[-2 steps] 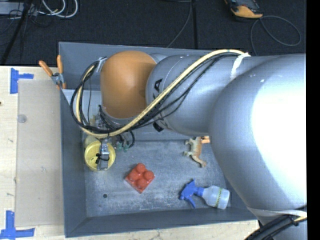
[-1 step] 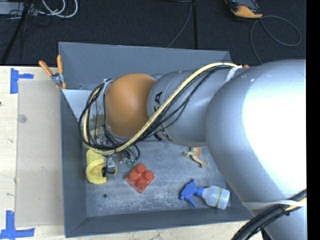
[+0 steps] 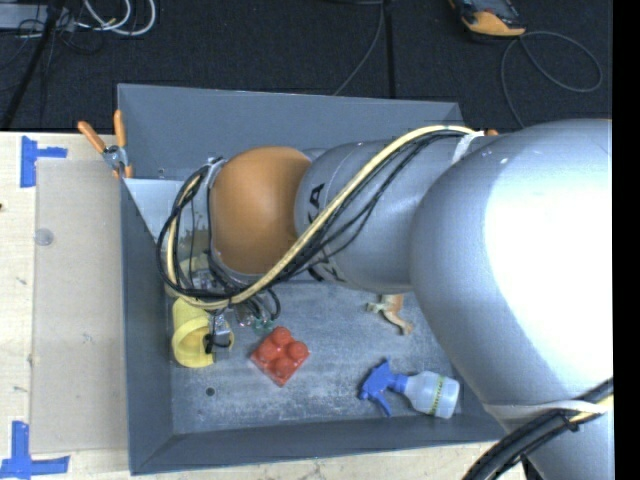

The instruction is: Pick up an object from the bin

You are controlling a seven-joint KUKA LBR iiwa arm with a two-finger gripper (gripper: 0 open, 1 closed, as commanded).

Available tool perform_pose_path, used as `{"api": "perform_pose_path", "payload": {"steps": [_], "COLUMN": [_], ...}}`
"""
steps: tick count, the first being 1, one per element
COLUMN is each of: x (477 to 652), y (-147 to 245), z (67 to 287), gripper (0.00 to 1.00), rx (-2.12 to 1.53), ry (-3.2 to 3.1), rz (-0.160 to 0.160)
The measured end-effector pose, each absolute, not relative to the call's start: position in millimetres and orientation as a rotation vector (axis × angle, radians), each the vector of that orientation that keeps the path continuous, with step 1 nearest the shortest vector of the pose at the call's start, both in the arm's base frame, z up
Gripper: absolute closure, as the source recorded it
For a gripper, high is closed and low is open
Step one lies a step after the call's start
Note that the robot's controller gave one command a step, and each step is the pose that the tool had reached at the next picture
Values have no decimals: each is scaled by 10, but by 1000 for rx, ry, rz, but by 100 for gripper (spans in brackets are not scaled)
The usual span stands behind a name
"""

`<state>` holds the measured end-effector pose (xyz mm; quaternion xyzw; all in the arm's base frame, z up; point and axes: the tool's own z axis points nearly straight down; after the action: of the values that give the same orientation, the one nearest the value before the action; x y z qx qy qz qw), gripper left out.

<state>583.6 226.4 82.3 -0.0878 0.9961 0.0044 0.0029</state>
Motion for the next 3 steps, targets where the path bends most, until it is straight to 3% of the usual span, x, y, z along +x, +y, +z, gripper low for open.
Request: {"api": "perform_pose_path", "payload": {"steps": [3], "x": [5943], "y": [2382], "z": [829], "gripper": [100], "rx": [-400], "ry": [3101], "rz": [16]}}
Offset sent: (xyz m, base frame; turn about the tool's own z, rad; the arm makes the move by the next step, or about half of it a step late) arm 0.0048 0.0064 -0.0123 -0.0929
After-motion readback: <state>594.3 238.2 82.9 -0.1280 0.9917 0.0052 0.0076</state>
